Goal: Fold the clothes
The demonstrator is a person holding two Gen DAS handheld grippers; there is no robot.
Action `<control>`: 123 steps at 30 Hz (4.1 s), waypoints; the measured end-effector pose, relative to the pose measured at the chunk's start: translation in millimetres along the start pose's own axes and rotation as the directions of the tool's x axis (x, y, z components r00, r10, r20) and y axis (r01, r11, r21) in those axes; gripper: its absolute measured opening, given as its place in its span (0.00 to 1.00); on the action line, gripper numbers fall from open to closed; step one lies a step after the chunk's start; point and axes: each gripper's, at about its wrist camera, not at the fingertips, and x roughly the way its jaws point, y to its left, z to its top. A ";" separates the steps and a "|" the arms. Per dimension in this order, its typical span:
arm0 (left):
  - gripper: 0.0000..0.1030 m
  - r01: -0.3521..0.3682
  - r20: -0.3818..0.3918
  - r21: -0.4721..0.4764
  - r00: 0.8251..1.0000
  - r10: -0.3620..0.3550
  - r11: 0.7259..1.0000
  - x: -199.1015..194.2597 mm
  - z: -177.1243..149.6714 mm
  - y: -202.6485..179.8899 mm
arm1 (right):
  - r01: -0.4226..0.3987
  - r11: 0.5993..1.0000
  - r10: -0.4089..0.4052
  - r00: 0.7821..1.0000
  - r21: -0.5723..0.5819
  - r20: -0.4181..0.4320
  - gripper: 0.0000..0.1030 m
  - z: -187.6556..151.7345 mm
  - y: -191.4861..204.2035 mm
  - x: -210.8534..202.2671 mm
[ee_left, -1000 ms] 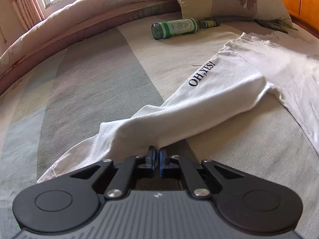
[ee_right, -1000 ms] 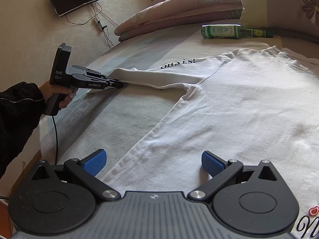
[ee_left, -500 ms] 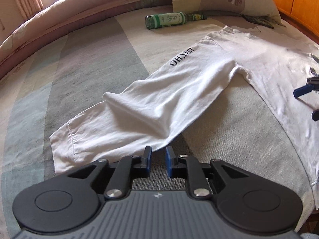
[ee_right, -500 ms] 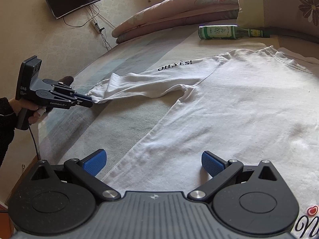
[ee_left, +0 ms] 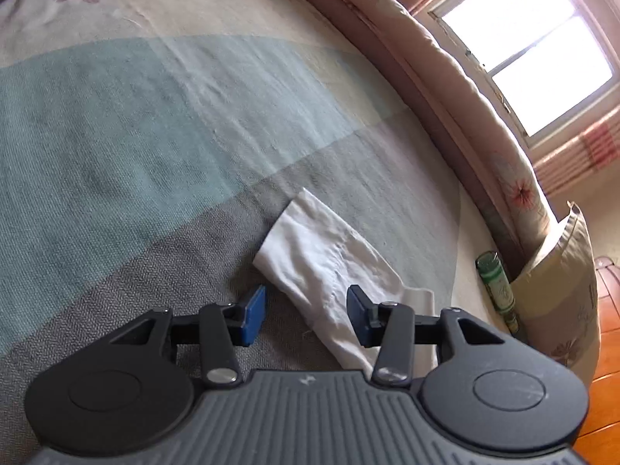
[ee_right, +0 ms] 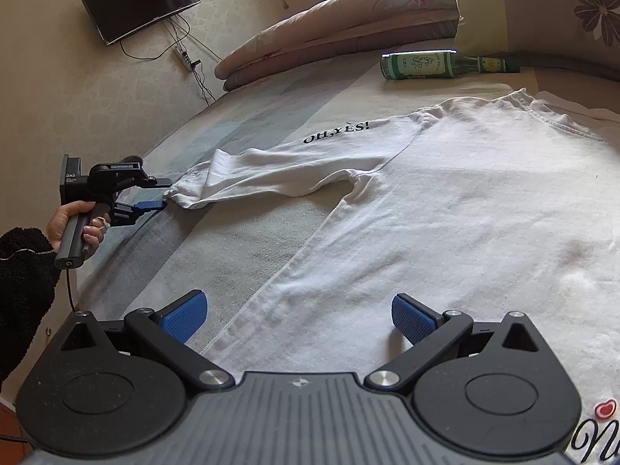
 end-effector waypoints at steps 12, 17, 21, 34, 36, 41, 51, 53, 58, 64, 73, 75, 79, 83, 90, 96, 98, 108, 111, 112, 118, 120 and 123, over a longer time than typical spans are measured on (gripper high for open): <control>0.08 -0.246 0.185 0.201 0.960 0.209 0.948 -11.1 -17.4 -45.6 | 0.016 0.999 -0.017 1.000 0.027 0.009 1.00 1.6 -5.7 -1.6; 0.09 -0.293 0.177 0.166 0.948 0.264 0.941 -30.2 -16.8 -42.0 | 0.011 0.999 -0.011 1.000 0.030 0.020 1.00 3.1 -6.1 -3.9; 0.14 -0.395 0.163 0.131 0.914 0.373 0.909 -34.9 -16.2 -37.7 | 0.011 1.000 -0.011 1.000 0.024 0.019 1.00 3.2 -4.9 -3.6; 0.70 -0.250 0.178 0.458 0.966 0.187 0.853 0.4 -69.8 -145.5 | 0.046 0.999 -0.046 0.999 -0.024 -0.004 1.00 -3.6 -2.4 5.1; 0.75 -0.248 0.167 0.498 0.968 0.189 0.831 14.7 -81.5 -155.5 | 0.052 0.998 -0.052 0.999 -0.033 -0.005 1.00 -4.7 -2.2 5.7; 0.75 -0.239 0.139 0.591 0.971 0.195 0.770 50.5 -110.8 -180.5 | 0.051 0.998 -0.051 0.999 -0.034 0.004 1.00 -6.2 -3.1 5.8; 0.96 -0.328 0.156 0.553 0.944 0.292 0.766 81.6 -107.8 -179.4 | 0.104 0.992 -0.103 0.994 -0.070 0.027 1.00 -9.2 5.6 10.4; 0.98 -0.335 0.198 0.591 0.942 0.271 0.734 55.0 -117.3 -189.0 | 0.109 0.991 -0.107 0.994 -0.076 0.026 1.00 -9.5 6.3 10.3; 0.99 -0.313 0.204 0.637 0.950 0.237 0.704 12.5 -134.1 -189.4 | 0.149 0.981 -0.145 0.989 -0.126 0.038 1.00 -15.1 13.4 13.1; 0.99 -0.260 0.145 0.527 0.966 0.215 0.810 -0.7 -104.6 -149.0 | 0.182 0.981 -0.181 0.983 -0.066 0.018 1.00 6.2 24.9 15.7; 0.99 -0.254 0.113 0.473 0.967 0.227 0.844 -15.7 -71.9 -113.8 | 0.262 0.950 -0.282 0.954 -0.170 -0.105 1.00 153.1 83.2 118.4; 0.99 -0.248 0.103 0.471 0.969 0.227 0.846 -17.9 -67.3 -106.8 | 0.305 0.931 -0.339 0.925 -0.199 -0.168 1.00 173.9 91.7 162.7; 0.99 -0.250 0.097 0.439 0.968 0.231 0.863 -21.6 -57.6 -95.4 | 0.352 0.911 -0.409 0.838 -0.215 -0.362 1.00 180.9 88.5 239.9; 0.99 -0.248 0.098 0.396 0.969 0.228 0.884 -25.1 -47.0 -86.8 | 0.393 0.903 -0.429 0.854 -0.177 -0.296 1.00 180.9 81.8 266.8; 0.99 -0.231 0.108 0.424 0.973 0.204 0.876 -32.9 -45.4 -92.0 | 0.387 0.902 -0.422 0.883 -0.189 -0.205 1.00 191.4 86.4 269.3; 0.99 -0.228 0.165 0.348 0.970 0.180 0.909 -54.2 -30.7 -84.0 | 0.283 0.939 -0.336 0.879 -0.197 -0.340 1.00 168.7 120.2 255.5; 0.99 -0.222 0.163 0.345 0.971 0.175 0.912 -55.6 -29.6 -82.8 | 0.296 0.925 -0.365 0.867 -0.240 -0.338 1.00 159.5 130.4 266.4; 0.99 -0.233 0.160 0.336 0.969 0.189 0.912 -54.4 -27.8 -79.2 | 0.257 0.925 -0.314 0.932 -0.281 -0.181 1.00 183.8 149.0 293.0; 0.99 -0.237 0.159 0.333 0.968 0.193 0.913 -54.0 -27.3 -78.2 | 0.184 0.940 -0.244 0.951 -0.288 -0.191 1.00 176.1 154.3 259.2; 0.99 -0.238 0.159 0.332 0.968 0.195 0.913 -53.9 -27.1 -77.8 | 0.158 0.948 -0.217 0.956 -0.275 -0.196 1.00 172.3 152.7 245.9; 0.99 -0.216 0.148 0.350 0.974 0.174 0.912 -50.5 -32.0 -85.1 | 0.041 0.989 -0.070 0.977 -0.142 -0.201 1.00 148.4 117.2 166.1; 0.99 -0.200 0.131 0.364 0.978 0.163 0.910 -46.5 -36.5 -91.4 | -0.006 0.994 -0.018 0.977 -0.112 -0.211 1.00 144.5 102.2 156.0; 0.99 -0.172 0.099 0.395 0.985 0.145 0.902 -38.9 -44.8 -103.1 | -0.008 0.997 -0.009 0.976 -0.075 -0.218 1.00 144.7 84.6 157.0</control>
